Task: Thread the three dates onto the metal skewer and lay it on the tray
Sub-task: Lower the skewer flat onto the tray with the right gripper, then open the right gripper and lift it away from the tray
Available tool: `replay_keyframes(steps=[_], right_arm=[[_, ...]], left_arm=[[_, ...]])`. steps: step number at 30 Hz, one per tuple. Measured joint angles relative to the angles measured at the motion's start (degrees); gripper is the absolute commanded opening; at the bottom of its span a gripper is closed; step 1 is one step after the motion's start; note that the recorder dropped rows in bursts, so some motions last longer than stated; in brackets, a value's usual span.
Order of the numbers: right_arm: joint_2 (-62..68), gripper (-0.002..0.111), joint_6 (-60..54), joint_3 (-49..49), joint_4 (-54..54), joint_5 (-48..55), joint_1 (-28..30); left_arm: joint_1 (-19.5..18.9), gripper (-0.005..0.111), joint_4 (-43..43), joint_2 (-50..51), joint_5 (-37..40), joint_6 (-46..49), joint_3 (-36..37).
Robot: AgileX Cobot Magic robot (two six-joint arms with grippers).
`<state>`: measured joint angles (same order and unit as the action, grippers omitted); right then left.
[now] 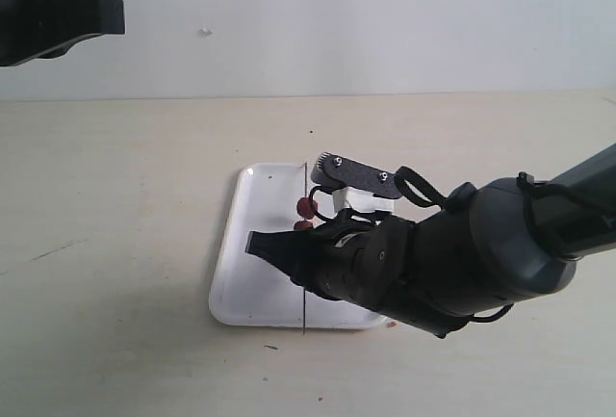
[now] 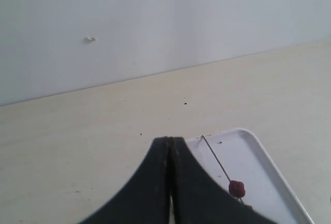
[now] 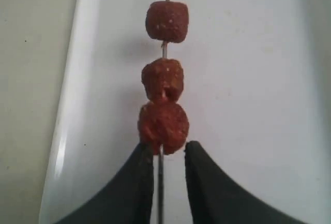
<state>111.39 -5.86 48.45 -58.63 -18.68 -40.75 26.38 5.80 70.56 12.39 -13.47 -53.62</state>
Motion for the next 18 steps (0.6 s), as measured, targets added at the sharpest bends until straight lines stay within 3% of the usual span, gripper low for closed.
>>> replay_keyframes(steps=[4,12,14,17,18], right_arm=[[0.0,0.04,-1.3,0.0,0.0,1.0,0.0],[-3.4,0.04,-6.2,0.0,-0.2,2.0,0.0],[-7.9,0.037,-11.8,0.0,-2.9,1.0,0.0],[-15.8,0.014,-25.2,0.0,-8.7,0.0,0.0],[-20.0,0.007,-34.7,0.0,-13.1,-0.5,0.0]], left_arm=[[0.0,0.0,0.0,0.0,0.0,0.0,0.0],[0.0,0.0,0.0,-0.7,1.4,0.0,0.0],[0.0,0.0,0.0,-3.8,3.0,0.3,0.3],[0.0,0.0,0.0,-10.9,1.8,0.8,3.4],[0.0,0.0,0.0,-15.2,1.3,0.8,5.7]])
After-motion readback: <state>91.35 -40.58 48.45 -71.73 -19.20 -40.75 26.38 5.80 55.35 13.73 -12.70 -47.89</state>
